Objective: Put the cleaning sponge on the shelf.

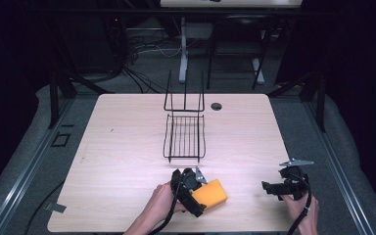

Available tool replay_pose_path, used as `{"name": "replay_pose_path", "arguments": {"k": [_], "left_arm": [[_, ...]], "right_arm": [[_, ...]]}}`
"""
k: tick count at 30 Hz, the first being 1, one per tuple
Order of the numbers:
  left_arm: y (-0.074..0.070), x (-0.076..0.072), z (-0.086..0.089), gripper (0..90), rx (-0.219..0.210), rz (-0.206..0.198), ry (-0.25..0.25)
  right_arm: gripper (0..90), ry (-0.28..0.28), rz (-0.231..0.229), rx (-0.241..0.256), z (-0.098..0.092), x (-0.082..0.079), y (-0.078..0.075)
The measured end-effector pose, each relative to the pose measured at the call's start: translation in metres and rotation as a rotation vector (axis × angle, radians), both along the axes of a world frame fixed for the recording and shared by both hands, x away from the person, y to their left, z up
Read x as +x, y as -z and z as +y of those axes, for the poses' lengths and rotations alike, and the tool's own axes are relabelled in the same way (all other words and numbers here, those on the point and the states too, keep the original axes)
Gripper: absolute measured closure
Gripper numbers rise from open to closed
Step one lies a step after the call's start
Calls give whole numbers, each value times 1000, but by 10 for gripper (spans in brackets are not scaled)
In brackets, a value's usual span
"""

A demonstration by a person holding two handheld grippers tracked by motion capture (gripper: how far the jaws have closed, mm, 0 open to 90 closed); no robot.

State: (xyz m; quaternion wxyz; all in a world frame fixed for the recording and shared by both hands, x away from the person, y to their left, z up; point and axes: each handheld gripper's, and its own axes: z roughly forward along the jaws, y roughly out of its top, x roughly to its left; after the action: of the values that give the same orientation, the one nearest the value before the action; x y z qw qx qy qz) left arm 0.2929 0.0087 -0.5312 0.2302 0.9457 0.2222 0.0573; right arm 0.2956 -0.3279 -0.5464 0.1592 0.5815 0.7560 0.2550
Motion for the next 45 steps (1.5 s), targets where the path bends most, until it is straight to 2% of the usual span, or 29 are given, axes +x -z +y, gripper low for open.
{"name": "replay_pose_path", "arguments": {"k": [16, 23, 28, 31, 33, 36, 45], "left_arm": [[12, -3, -12, 1, 65, 6, 18], [18, -4, -14, 0, 74, 23, 33], [19, -4, -16, 3, 83, 15, 40], [19, -5, -16, 52, 94, 12, 37], [19, -5, -16, 136, 91, 8, 34], [19, -5, -16, 206, 92, -1, 27], [16, -7, -13, 230, 85, -16, 27]], "right_arm": [[15, -3, -2, 1, 0, 0, 0], [17, -4, -3, 3, 0, 0, 0], [19, -4, -2, 3, 0, 0, 0], [20, -5, -1, 3, 0, 0, 0], [22, -6, 0, 3, 0, 0, 0], [23, -6, 1, 3, 0, 0, 0], [25, -4, 1, 4, 0, 0, 0]]}}
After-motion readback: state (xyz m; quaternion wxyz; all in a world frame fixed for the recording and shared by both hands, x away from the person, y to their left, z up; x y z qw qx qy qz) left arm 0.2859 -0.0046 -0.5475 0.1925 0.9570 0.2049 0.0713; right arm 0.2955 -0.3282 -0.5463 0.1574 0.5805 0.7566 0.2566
